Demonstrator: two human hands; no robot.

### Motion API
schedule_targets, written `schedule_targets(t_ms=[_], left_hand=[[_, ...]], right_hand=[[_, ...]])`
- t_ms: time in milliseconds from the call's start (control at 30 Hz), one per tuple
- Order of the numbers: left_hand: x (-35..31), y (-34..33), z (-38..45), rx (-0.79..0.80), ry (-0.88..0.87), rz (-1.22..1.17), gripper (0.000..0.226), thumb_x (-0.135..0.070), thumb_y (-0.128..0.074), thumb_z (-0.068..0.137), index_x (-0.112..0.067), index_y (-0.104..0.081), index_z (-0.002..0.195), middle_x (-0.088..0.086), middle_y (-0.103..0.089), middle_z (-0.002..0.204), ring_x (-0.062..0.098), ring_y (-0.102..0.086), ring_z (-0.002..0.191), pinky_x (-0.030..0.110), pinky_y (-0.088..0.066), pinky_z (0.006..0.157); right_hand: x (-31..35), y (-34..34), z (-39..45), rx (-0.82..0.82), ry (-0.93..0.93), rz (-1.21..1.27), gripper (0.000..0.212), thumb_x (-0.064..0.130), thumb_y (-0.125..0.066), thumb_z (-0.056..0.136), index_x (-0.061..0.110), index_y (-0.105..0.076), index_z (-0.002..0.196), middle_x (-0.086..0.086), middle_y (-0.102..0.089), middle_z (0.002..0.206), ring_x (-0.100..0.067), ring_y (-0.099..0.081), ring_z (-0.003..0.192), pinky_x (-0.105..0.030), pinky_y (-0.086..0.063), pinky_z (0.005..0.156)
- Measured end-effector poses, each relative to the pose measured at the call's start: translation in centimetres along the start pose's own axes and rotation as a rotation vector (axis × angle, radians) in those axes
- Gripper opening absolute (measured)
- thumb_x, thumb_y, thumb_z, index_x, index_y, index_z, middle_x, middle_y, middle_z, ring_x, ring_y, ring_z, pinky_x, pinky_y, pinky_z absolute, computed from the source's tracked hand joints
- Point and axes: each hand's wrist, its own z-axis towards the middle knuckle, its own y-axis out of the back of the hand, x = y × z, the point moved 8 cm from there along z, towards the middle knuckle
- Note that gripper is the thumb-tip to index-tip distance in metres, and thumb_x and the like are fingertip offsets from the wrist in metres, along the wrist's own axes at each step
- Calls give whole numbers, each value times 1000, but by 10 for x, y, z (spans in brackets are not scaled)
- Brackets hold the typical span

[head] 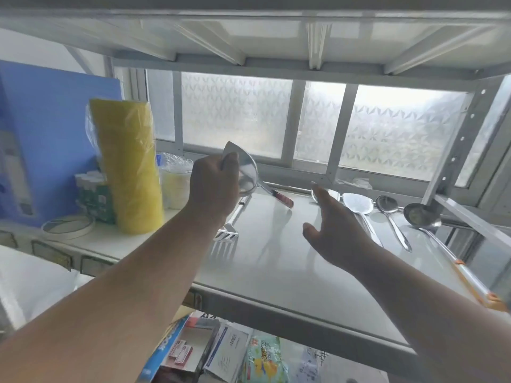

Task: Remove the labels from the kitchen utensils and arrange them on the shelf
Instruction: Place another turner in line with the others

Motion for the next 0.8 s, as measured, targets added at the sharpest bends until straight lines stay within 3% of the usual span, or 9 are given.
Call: schedule_targets(t_ms=[67, 167, 267, 400, 500, 633, 667, 733, 800], left_hand=[[-12, 2, 8, 5, 39, -94, 42, -34, -58, 103, -13, -52, 68, 4, -39, 67, 13, -38, 59, 29, -34, 63], [-26, 2, 15, 45, 195, -314, 28, -40, -70, 88, -21, -75, 68, 10, -59, 92, 30, -62, 82, 49, -59, 87], [-29, -5, 24, 137, 278, -438, 13, -27, -73, 82, -14, -73, 79, 12, -58, 105, 34, -72, 90, 68, -60, 89], [-11, -21, 28, 198, 459, -654, 16, -15, -66, 101, -2, -67, 111, 17, -63, 112, 32, -70, 91, 43, -66, 66], [2, -41, 24, 329, 548, -866, 51, -43, -56, 103, 4, -68, 121, 28, -70, 118, 40, -71, 104, 45, -58, 104], [17, -88, 4, 580, 449, -553, 30, -40, -66, 99, -22, -71, 122, 2, -63, 125, 27, -58, 120, 40, -46, 109], [21, -100, -5, 617, 420, -458, 35, -32, -72, 95, -21, -68, 128, -1, -63, 121, 24, -58, 120, 40, -47, 112], [30, -122, -18, 625, 367, -336, 54, -16, -75, 89, -8, -60, 141, 0, -62, 110, 23, -62, 111, 45, -52, 113], [44, -133, -20, 542, 347, -233, 54, -1, -70, 93, -5, -55, 144, 6, -65, 100, 27, -71, 101, 50, -57, 108]], right_hand=[[-14, 14, 4, -40, 3, -7, 81, 24, -69, 91, 19, -25, 159, -2, -44, 155, -30, -42, 140, -37, -34, 109], [-41, 24, 8, -109, -10, -62, 77, 28, -73, 88, 21, -34, 153, -1, -51, 150, -33, -43, 137, -46, -37, 110], [-63, 35, 7, -244, -74, -298, 43, 32, -68, 90, 28, -53, 130, 0, -68, 114, -34, -58, 114, -50, -41, 95], [-72, 33, -3, -267, -104, -371, 14, 27, -68, 90, 26, -60, 101, 5, -62, 85, -30, -60, 87, -45, -44, 73], [-63, 23, -11, -207, -74, -219, 5, 21, -63, 96, 24, -59, 99, 4, -60, 82, -30, -60, 80, -46, -48, 70], [-28, 11, -24, -62, -180, 338, 19, 26, -47, 105, 27, -61, 94, 0, -65, 75, -16, -61, 60, -28, -51, 56], [-17, 5, -27, -26, -235, 435, 22, 28, -45, 106, 25, -62, 92, 0, -67, 76, -14, -58, 59, -23, -47, 54], [2, -13, -34, 28, -348, 598, 32, 34, -41, 106, 19, -63, 87, -2, -68, 76, -17, -55, 61, -30, -46, 58], [12, -27, -38, 56, -444, 665, 43, 44, -39, 105, 15, -64, 84, 4, -65, 65, -19, -55, 60, -32, -45, 61]])
